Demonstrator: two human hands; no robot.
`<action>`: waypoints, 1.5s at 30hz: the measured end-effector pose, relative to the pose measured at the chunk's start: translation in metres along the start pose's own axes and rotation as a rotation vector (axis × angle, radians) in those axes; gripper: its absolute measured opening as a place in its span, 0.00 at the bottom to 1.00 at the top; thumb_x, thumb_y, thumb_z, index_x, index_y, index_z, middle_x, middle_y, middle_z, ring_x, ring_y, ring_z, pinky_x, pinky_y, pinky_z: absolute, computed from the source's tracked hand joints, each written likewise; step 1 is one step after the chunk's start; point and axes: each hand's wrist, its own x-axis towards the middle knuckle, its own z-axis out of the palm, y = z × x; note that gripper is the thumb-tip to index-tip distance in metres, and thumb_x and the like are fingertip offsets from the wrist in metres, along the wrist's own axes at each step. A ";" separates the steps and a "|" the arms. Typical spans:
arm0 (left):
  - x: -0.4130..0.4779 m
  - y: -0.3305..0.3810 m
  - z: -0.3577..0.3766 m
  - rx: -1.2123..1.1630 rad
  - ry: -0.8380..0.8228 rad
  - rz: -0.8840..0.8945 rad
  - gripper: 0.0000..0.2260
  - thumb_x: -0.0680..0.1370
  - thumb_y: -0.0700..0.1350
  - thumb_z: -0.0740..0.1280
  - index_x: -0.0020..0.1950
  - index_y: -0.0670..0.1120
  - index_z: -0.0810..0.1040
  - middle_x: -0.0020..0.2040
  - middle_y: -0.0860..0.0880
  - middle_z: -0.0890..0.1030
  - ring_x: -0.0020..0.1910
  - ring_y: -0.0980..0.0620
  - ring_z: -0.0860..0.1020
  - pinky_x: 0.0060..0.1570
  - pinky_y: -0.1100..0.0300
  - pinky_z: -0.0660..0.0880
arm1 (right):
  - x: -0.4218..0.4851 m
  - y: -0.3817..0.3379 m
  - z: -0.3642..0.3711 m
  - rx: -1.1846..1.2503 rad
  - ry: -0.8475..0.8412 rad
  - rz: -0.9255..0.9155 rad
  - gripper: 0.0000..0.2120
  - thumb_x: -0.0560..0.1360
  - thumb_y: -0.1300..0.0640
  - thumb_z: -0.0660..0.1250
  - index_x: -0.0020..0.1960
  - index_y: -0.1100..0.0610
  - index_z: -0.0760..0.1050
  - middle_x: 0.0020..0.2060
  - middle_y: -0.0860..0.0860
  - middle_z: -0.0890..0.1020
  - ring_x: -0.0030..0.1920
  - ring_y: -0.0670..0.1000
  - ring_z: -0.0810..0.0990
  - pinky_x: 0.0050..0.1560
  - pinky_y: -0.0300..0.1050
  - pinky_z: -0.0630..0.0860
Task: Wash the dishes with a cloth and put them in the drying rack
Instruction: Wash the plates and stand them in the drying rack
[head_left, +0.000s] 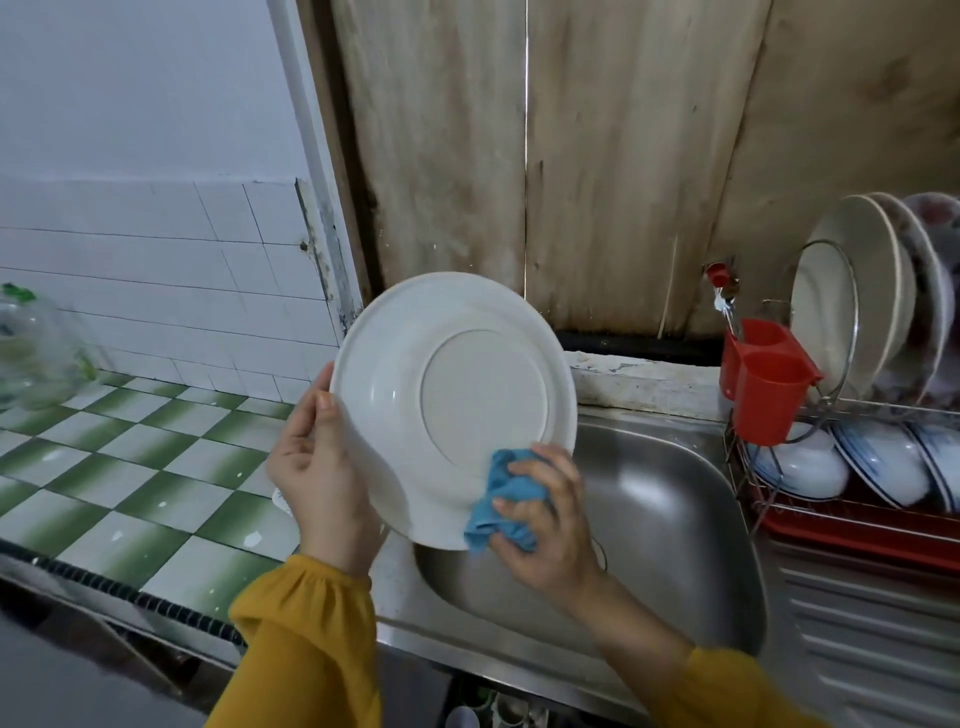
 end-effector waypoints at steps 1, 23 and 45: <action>0.002 0.004 0.000 0.002 -0.018 0.008 0.09 0.82 0.39 0.60 0.60 0.44 0.78 0.42 0.60 0.85 0.43 0.62 0.82 0.46 0.65 0.79 | 0.000 0.008 -0.003 0.036 0.040 0.065 0.11 0.75 0.51 0.69 0.52 0.55 0.71 0.59 0.55 0.70 0.65 0.59 0.68 0.66 0.60 0.69; -0.024 0.001 0.016 0.169 -0.228 0.151 0.12 0.80 0.39 0.65 0.51 0.55 0.83 0.35 0.58 0.83 0.34 0.58 0.79 0.37 0.63 0.77 | 0.038 -0.027 -0.003 0.182 -0.003 0.255 0.11 0.80 0.50 0.59 0.59 0.54 0.68 0.69 0.55 0.65 0.73 0.58 0.63 0.72 0.57 0.62; -0.042 -0.003 0.009 0.207 -0.353 0.167 0.09 0.77 0.44 0.64 0.53 0.52 0.82 0.42 0.59 0.85 0.41 0.61 0.82 0.42 0.67 0.78 | 0.114 0.015 -0.018 0.347 0.237 0.964 0.21 0.80 0.63 0.60 0.72 0.51 0.67 0.75 0.45 0.63 0.78 0.48 0.51 0.75 0.39 0.51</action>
